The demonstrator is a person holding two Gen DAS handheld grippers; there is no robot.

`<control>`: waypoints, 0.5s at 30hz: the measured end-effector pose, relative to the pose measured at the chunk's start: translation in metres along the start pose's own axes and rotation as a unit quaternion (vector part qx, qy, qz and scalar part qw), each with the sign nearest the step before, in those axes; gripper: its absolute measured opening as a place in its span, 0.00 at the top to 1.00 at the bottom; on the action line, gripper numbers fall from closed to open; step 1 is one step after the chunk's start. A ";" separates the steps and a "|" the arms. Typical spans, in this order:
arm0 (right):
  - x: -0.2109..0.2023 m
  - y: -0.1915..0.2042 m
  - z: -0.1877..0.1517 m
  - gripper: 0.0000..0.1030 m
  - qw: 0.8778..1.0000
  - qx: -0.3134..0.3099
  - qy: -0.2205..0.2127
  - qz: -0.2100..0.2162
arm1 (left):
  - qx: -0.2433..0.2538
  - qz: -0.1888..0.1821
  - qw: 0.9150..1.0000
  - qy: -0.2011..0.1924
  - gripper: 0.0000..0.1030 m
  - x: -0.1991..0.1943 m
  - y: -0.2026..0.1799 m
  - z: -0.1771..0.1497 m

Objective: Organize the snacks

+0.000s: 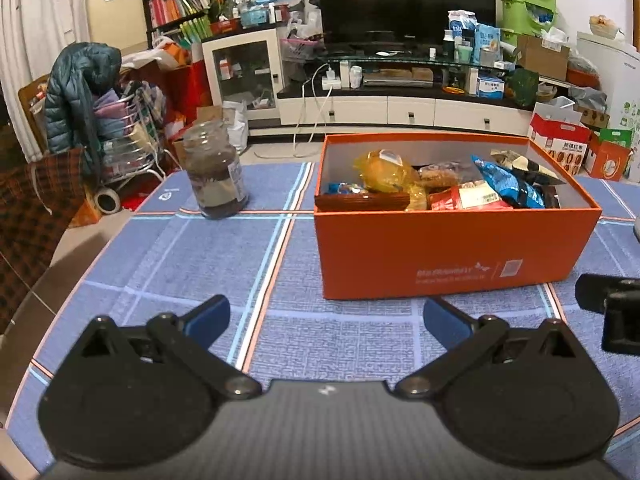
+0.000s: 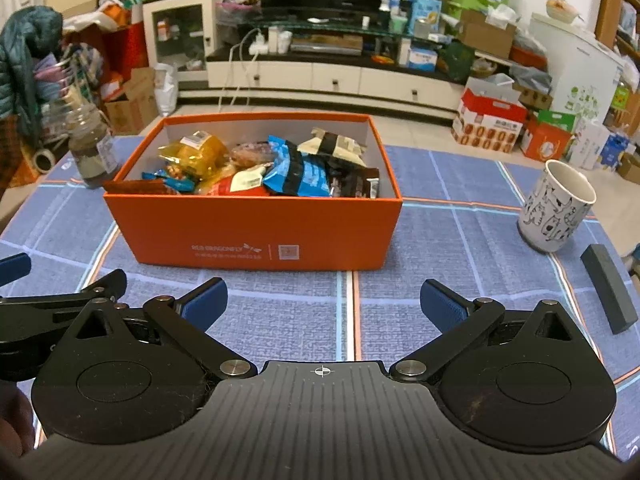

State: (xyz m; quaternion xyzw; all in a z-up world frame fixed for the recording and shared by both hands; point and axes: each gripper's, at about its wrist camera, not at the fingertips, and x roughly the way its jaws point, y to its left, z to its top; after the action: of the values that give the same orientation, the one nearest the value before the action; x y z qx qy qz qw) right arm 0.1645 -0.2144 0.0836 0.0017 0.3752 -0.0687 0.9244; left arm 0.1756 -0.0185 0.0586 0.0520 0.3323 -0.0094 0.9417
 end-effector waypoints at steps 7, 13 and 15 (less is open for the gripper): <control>0.001 0.000 0.000 0.06 1.000 0.000 0.001 0.002 | -0.003 -0.001 1.000 0.009 0.01 0.001 -0.002 0.001; 0.000 -0.001 0.000 0.07 1.000 0.004 -0.001 0.003 | 0.001 -0.016 1.000 0.015 0.01 0.000 -0.008 0.001; 0.000 -0.002 0.001 0.07 1.000 0.006 -0.003 0.002 | 0.001 -0.017 1.000 0.017 0.01 -0.001 -0.011 0.001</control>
State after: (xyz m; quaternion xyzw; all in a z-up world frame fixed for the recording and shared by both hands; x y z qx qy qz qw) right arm 0.1648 -0.2162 0.0846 0.0075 0.3721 -0.0694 0.9255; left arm 0.1752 -0.0291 0.0589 0.0471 0.3493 -0.0250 0.9355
